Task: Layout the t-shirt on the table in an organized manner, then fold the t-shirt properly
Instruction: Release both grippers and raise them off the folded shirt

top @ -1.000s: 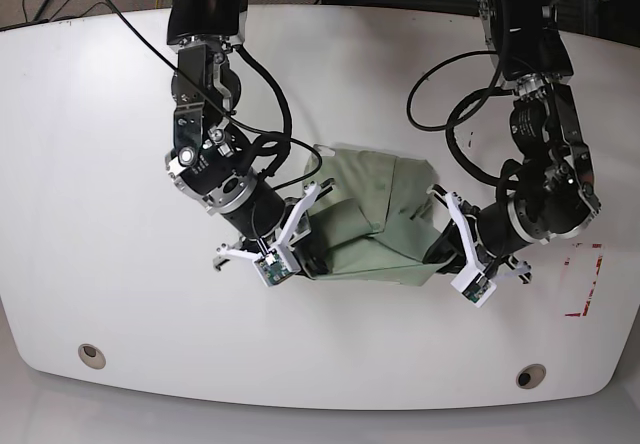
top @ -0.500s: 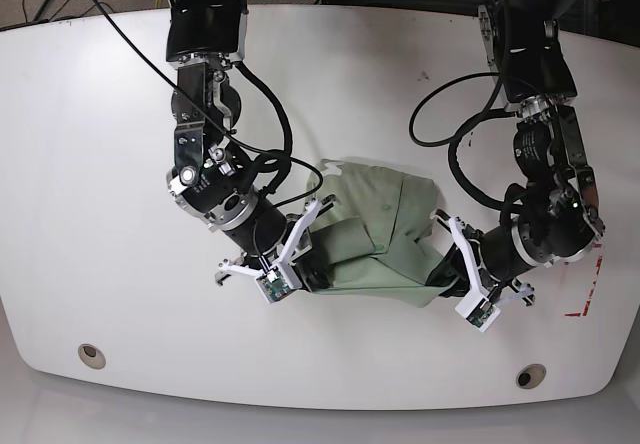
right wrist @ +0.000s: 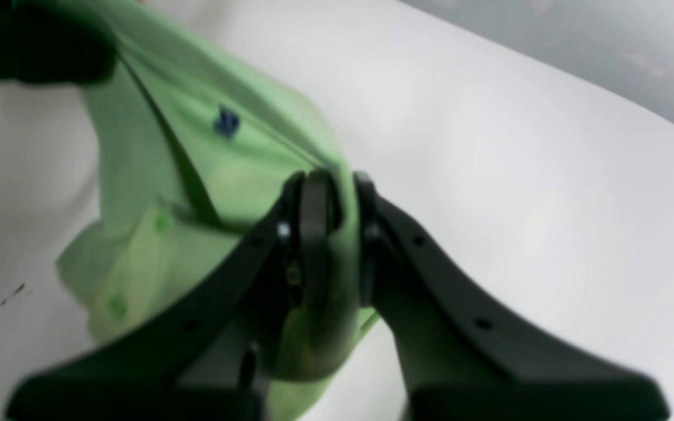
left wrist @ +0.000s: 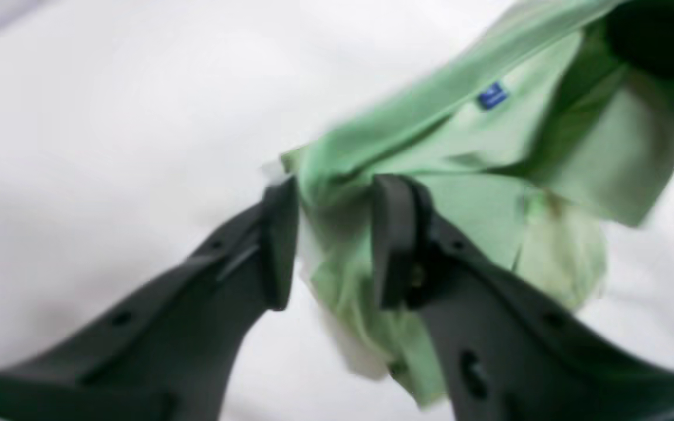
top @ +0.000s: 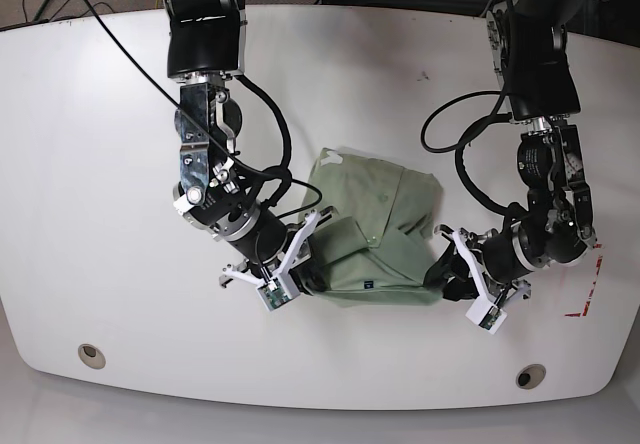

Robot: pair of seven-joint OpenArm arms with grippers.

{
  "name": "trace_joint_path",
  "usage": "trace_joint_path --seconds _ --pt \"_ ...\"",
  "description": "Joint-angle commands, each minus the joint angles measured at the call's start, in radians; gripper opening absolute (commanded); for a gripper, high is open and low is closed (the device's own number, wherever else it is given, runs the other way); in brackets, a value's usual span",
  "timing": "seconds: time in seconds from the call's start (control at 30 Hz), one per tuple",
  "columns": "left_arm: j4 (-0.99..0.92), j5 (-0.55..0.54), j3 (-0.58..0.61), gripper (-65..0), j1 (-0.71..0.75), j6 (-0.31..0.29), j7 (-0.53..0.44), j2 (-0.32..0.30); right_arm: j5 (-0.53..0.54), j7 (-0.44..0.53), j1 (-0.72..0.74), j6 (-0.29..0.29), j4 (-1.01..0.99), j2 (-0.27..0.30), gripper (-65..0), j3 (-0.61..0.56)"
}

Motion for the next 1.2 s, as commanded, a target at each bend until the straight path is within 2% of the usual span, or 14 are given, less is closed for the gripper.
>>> trace_joint_path --seconds 0.0,0.13,0.27,0.5,0.57,0.7,0.83,0.93,1.17 --pt "-0.051 -0.024 0.013 -42.1 -0.060 -0.004 -0.076 -0.006 0.010 0.057 0.056 0.000 -0.045 0.015 -58.3 0.002" --pt "-0.140 -0.024 0.036 -41.5 -0.103 -0.004 -0.120 -0.007 0.014 0.078 0.093 -0.001 -0.124 0.035 -50.6 0.002" --pt "-0.206 -0.024 0.037 -41.4 -0.141 -0.004 -0.171 -0.007 0.014 0.106 0.113 -0.007 -0.171 0.038 -37.4 0.023" --pt "-0.214 -0.034 0.079 -41.2 -0.160 -0.004 -0.168 -0.030 0.011 0.104 0.107 -0.007 -0.115 0.038 -16.6 0.048" --pt "-0.197 -0.034 0.080 -41.2 -0.161 -0.004 -0.166 -0.036 0.010 0.104 0.096 -0.007 -0.092 0.038 -13.5 0.048" --pt "-0.125 -0.034 0.080 -41.2 -0.155 -0.004 -0.165 -0.067 0.010 0.098 0.072 -0.007 -0.032 0.038 -12.5 0.048" --pt "-0.061 -0.034 0.079 -41.2 -0.128 -0.004 -0.143 -0.081 0.010 0.048 0.036 -0.009 0.037 0.038 -12.5 0.048" --pt "0.013 -0.034 0.079 -41.2 -0.089 -0.004 -0.111 -0.116 0.010 -0.005 -0.005 -0.009 0.109 0.038 -12.5 0.048" --pt "0.124 -0.034 0.079 -41.2 0.077 -0.004 -0.104 -0.165 0.014 -0.046 -0.128 -0.009 0.210 0.032 -12.5 0.048"
